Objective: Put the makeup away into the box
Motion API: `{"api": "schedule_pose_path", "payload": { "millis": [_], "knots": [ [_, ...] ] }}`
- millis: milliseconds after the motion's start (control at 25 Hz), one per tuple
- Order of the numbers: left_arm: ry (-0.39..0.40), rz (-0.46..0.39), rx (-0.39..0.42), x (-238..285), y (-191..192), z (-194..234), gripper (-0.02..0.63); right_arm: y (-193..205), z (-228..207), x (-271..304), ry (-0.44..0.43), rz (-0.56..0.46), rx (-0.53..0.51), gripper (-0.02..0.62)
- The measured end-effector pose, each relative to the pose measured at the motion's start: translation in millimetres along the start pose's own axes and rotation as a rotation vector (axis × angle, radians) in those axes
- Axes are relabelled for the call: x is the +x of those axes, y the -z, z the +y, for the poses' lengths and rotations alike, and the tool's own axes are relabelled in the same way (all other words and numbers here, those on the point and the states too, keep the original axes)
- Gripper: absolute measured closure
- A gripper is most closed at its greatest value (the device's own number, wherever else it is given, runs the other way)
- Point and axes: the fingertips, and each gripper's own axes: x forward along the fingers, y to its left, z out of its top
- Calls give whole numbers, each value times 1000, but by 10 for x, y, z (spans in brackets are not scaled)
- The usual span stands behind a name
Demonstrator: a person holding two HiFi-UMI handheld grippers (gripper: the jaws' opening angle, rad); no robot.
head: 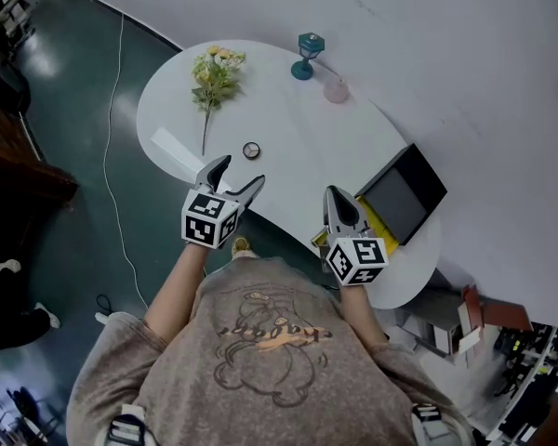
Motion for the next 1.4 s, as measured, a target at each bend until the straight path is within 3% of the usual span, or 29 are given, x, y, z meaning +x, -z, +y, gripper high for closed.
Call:
{"api": "schedule_pose_path", "payload": {
  "millis": [680,1400],
  "knots": [
    [2,204,111,820,558,392,252,37,-364,-94,150,2,40,592],
    [26,380,131,1424,998,691,272,139,-677,-178,311,26,97,592]
  ]
}}
